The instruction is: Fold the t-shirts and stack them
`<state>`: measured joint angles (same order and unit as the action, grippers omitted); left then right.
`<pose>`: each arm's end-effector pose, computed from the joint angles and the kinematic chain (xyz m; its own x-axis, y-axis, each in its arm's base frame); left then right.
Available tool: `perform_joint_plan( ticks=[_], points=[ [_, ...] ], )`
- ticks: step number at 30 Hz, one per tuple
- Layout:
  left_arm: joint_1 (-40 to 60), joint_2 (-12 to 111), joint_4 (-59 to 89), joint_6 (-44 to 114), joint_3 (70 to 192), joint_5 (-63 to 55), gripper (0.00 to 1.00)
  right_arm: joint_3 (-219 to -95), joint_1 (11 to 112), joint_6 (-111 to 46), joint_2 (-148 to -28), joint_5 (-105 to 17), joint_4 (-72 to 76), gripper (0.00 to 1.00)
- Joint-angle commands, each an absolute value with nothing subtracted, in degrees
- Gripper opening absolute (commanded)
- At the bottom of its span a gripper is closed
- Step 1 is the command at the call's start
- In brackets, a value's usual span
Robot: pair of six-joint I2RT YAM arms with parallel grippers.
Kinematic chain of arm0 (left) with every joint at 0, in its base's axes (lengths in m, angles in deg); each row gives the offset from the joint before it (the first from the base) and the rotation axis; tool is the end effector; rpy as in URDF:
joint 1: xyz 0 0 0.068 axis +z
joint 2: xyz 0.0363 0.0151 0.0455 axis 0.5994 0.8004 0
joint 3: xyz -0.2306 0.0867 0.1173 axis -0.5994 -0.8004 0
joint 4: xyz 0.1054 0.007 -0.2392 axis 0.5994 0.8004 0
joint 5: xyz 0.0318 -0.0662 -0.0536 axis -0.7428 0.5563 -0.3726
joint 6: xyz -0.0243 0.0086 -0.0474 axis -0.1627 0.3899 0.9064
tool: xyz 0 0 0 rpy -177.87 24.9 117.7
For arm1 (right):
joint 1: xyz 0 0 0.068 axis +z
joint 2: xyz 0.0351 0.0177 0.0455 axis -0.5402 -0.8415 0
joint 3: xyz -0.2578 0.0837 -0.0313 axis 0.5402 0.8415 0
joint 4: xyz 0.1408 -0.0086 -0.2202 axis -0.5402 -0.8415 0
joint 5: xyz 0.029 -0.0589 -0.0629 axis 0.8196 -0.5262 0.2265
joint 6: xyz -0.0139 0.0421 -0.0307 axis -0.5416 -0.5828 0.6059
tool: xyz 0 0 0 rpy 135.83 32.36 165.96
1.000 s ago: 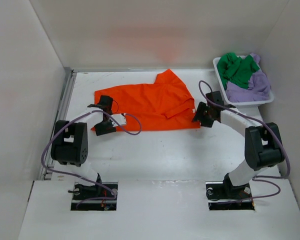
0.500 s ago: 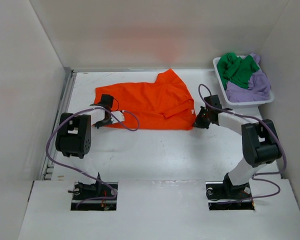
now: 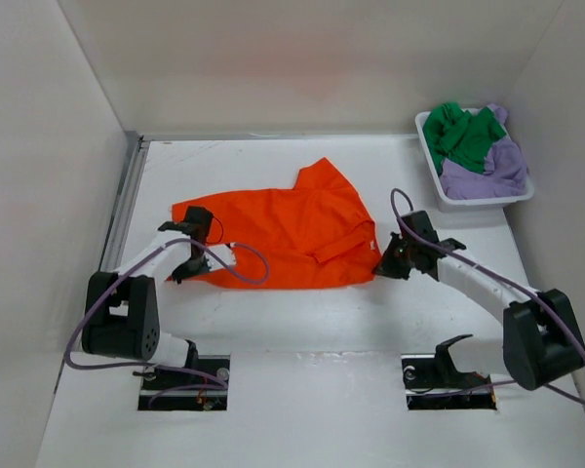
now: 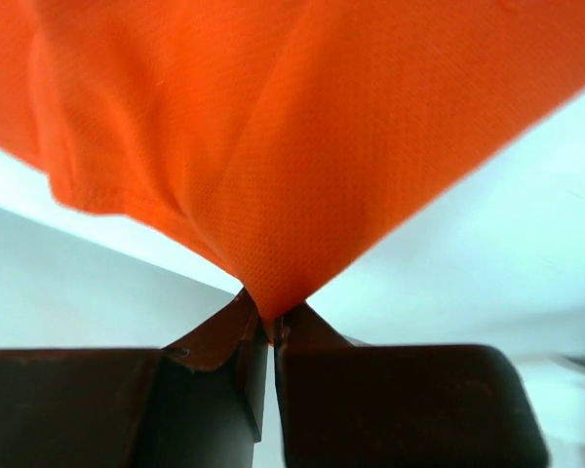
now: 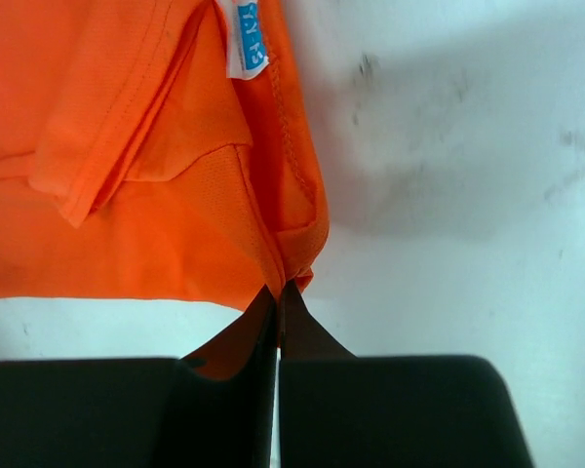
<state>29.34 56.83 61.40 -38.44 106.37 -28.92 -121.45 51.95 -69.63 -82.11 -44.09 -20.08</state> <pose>0.2408 -0.0216 0.1749 -0.3917 0.9050 0.1657 0.8975 0.3363 0.2852 0.2310 0.0856 0.1843 -0.8469 0.4323 -0.3097 0.2701 0.8513 0.4499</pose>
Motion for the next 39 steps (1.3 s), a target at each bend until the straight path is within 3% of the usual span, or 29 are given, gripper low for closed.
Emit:
perform_joint_plan(
  ticks=[1,7,9,13,17,20,23,31,39],
  points=[
    [27.6,54.0,70.4,-34.4,103.3,-27.9,0.02,-119.0,54.5,-74.4,-78.0,-44.8,-25.2,0.01],
    [25.0,49.1,77.8,-30.8,100.2,-28.0,0.07,-115.4,57.3,-78.1,-70.8,-45.8,-32.0,0.03],
    [24.6,48.7,79.9,-29.6,99.6,-28.1,0.11,-114.8,57.3,-78.0,-68.0,-46.3,-34.9,0.08],
    [25.8,48.4,81.4,-29.1,101.2,-28.1,0.34,-114.9,53.9,-75.1,-62.4,-47.1,-40.3,0.27],
    [34.7,48.9,79.8,-32.4,113.7,-24.8,0.52,-124.9,50.7,-69.5,-62.4,-46.8,-42.6,0.37],
    [43.2,52.2,74.9,-30.4,129.0,-15.2,0.63,-136.4,50.6,-65.1,-70.1,-46.9,-41.9,0.40],
    [49.2,58.1,69.5,-23.1,138.1,-6.4,0.67,-147.0,50.7,-59.1,-81.3,-47.2,-38.8,0.43],
    [51.6,81.3,67.0,-0.7,151.8,-1.4,0.57,-187.6,51.0,-49.7,-121.2,-47.1,-34.5,0.46],
    [53.0,88.1,60.5,9.5,156.5,-3.5,0.58,-219.7,51.0,-49.4,-149.1,-48.5,-34.0,0.57]
  ],
)
